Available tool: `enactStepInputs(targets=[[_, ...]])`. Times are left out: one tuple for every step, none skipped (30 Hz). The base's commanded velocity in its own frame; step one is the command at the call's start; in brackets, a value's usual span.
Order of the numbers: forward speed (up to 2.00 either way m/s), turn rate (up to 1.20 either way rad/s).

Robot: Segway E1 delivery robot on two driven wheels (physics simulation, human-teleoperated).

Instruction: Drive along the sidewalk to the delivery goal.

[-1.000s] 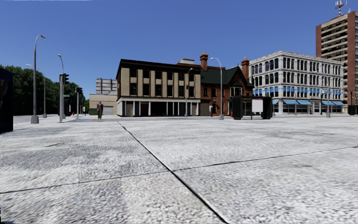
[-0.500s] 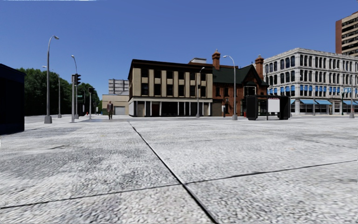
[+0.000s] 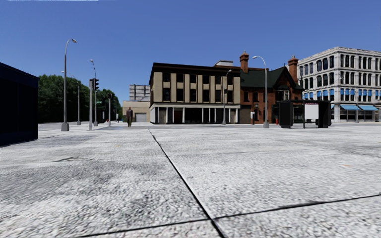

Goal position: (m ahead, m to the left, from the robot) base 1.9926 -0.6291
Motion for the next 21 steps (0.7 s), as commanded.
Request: enactStepInputs(targets=[[0.91, 0.27], [0.91, 0.18], [0.91, 0.08], [0.91, 0.00], [0.91, 0.00], [0.91, 0.00], [0.91, 0.00], [0.91, 0.00], [0.91, 0.00], [0.91, 0.00], [0.91, 0.00], [0.91, 0.00], [0.88, 0.00], [0.88, 0.00], [0.87, -0.08], [0.86, -0.19], [0.85, -0.24], [0.85, -0.25], [0.85, -0.25], [0.85, -0.25], [0.83, -0.25]])
